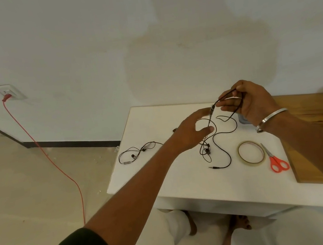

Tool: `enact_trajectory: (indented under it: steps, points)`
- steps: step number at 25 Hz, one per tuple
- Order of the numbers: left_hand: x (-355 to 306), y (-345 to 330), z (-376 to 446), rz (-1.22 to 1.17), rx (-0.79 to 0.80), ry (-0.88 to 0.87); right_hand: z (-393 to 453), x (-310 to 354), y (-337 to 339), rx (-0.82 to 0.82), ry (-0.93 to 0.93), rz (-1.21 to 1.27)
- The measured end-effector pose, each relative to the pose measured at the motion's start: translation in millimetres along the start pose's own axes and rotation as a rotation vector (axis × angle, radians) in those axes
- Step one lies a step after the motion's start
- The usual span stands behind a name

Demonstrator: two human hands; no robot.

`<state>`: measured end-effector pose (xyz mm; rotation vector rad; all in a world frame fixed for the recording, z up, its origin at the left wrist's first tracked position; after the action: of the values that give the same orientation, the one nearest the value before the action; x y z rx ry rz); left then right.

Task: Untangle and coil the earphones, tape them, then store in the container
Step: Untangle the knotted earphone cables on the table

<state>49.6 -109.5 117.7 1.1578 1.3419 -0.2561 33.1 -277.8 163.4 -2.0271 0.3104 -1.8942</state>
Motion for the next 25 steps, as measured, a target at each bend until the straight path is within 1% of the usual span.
enact_trajectory:
  steps: [2, 4, 6, 8, 9, 10, 11, 12, 13, 14, 15, 16, 18, 19, 20, 21, 23, 25]
  points:
    - [-5.7, -2.1, 6.0, 0.01, 0.027, 0.011, -3.4, 3.1, -2.0, 0.008, 0.003, 0.012]
    - [-0.9, 6.1, 6.6, 0.004, -0.014, 0.065, -5.4, 5.8, 7.0, -0.056, 0.01, 0.037]
    - [3.9, 20.4, 0.6, -0.044, -0.146, 0.095, -7.0, 4.5, 25.7, -0.158, 0.015, 0.03]
    - [1.6, 32.2, -4.5, -0.116, -0.254, 0.044, -8.5, -3.1, 43.8, -0.227, -0.028, -0.107]
    - [-1.5, 35.5, -5.3, -0.135, -0.271, 0.014, -9.8, -9.1, 51.1, -0.248, -0.086, -0.254]
    - [-5.4, 37.4, -5.1, -0.126, -0.269, -0.009, -11.2, -16.4, 57.3, -0.248, -0.173, -0.478]
    - [-8.2, 37.9, -3.9, -0.095, -0.256, -0.02, -12.2, -23.8, 61.1, -0.212, -0.278, -0.75]
    - [-10.3, 37.2, -2.0, -0.065, -0.238, -0.024, -12.7, -31.6, 61.2, -0.143, -0.39, -1.022]
    - [-11.2, 36.1, -0.3, -0.043, -0.22, -0.023, -12.9, -39.5, 57.4, -0.056, -0.483, -1.242]
    - [-12.7, 33.9, 1.1, -0.033, -0.197, -0.024, -13.2, -44.5, 50.5, 0.011, -0.525, -1.364]
    - [-14.0, 31.5, 2.8, -0.019, -0.174, -0.027, -12.2, -46.0, 41.8, 0.054, -0.493, -1.387]
    - [-15.6, 29.0, 4.3, -0.001, -0.15, -0.033, -10.2, -43.0, 29.7, 0.084, -0.388, -1.325]
    - [-20.6, 26.3, 6.2, 0.043, -0.119, -0.054, -6.8, -30.8, 0.8, 0.171, -0.144, -1.096]
    - [-23.7, 26.4, 6.6, 0.059, -0.109, -0.063, -6.2, -24.5, -15.0, 0.242, -0.064, -1.049]
    - [-25.8, 27.5, 7.0, 0.066, -0.095, -0.069, -5.3, -19.1, -27.2, 0.296, -0.02, -1.083]
    - [-26.9, 29.2, 7.4, 0.077, -0.081, -0.073, -3.6, -14.9, -35.2, 0.322, 0.003, -1.15]
    - [-26.1, 34.2, 7.4, 0.094, -0.078, -0.075, 0.4, -9.6, -37.9, 0.308, -0.032, -1.285]
    - [-24.9, 40.7, 4.9, 0.083, -0.111, -0.064, 1.0, -8.0, -32.3, 0.298, -0.074, -1.331]
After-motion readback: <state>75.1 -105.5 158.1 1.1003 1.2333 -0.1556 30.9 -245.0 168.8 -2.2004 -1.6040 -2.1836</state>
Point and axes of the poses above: each hand's wrist, its own z-axis towards the middle knuckle, its own y-axis out of the back of the hand, x = y × z, the point moved 5 cm from there along z, towards the middle knuckle, and after that the axes turned 15 degrees about x, right-handed, at the moved point
